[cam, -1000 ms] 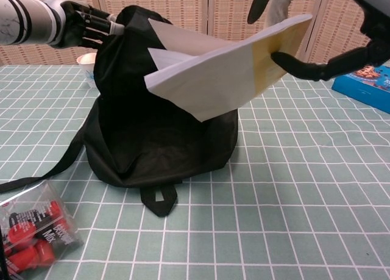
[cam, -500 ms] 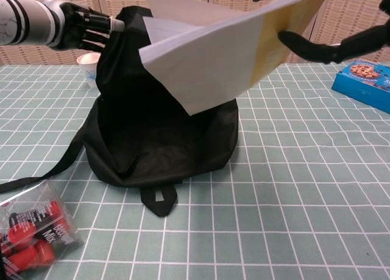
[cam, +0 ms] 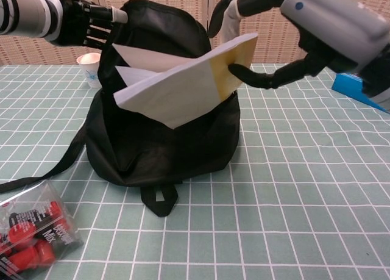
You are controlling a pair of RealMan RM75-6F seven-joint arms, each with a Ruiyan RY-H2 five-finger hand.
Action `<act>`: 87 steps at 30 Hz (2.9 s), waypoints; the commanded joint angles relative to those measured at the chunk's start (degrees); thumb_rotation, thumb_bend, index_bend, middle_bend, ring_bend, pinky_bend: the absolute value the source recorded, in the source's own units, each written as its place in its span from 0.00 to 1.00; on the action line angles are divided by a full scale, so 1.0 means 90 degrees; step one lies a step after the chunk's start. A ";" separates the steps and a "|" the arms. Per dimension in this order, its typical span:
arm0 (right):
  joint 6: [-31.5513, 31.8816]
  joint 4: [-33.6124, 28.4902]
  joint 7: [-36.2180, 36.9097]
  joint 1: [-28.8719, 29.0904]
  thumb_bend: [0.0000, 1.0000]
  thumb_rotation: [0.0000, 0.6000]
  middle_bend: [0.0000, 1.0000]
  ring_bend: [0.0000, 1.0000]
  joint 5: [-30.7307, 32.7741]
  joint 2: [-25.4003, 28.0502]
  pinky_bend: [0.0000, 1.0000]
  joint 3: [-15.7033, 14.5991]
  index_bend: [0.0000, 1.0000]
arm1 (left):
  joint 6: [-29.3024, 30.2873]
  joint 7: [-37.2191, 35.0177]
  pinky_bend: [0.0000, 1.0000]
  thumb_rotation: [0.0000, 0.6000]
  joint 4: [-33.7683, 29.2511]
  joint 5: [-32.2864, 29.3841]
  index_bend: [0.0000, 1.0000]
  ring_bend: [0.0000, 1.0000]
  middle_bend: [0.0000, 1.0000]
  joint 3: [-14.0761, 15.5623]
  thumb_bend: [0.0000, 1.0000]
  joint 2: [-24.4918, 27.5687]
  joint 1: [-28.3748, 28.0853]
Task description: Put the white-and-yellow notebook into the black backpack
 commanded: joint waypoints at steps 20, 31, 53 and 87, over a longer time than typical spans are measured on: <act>-0.0356 0.3278 0.0965 0.0892 0.34 1.00 0.33 0.22 0.0346 -0.1887 0.24 -0.0130 0.77 | -0.0060 -0.0201 0.13 0.84 -0.0062 -0.0238 0.72 0.25 0.29 0.0155 0.49 0.0329 0.0033; -0.0630 0.4012 0.0692 0.0948 0.34 1.00 0.30 0.19 0.0403 -0.2048 0.23 -0.0511 0.77 | -0.0177 -0.0350 0.13 0.85 0.0006 -0.0258 0.72 0.24 0.29 0.0202 0.49 0.0438 0.0101; -0.1743 0.4444 -0.0553 0.1475 0.33 1.00 0.24 0.10 0.1205 -0.2670 0.17 -0.0181 0.77 | -0.0228 -0.0501 0.13 0.84 -0.0143 -0.0236 0.72 0.24 0.29 0.0291 0.49 0.0618 0.0139; -0.1907 0.1921 -0.1800 0.1068 0.06 1.00 0.06 0.00 0.1753 -0.1274 0.02 -0.0219 0.10 | -0.0275 -0.0567 0.13 0.84 -0.0147 -0.0252 0.71 0.18 0.29 0.0449 0.49 0.0727 0.0118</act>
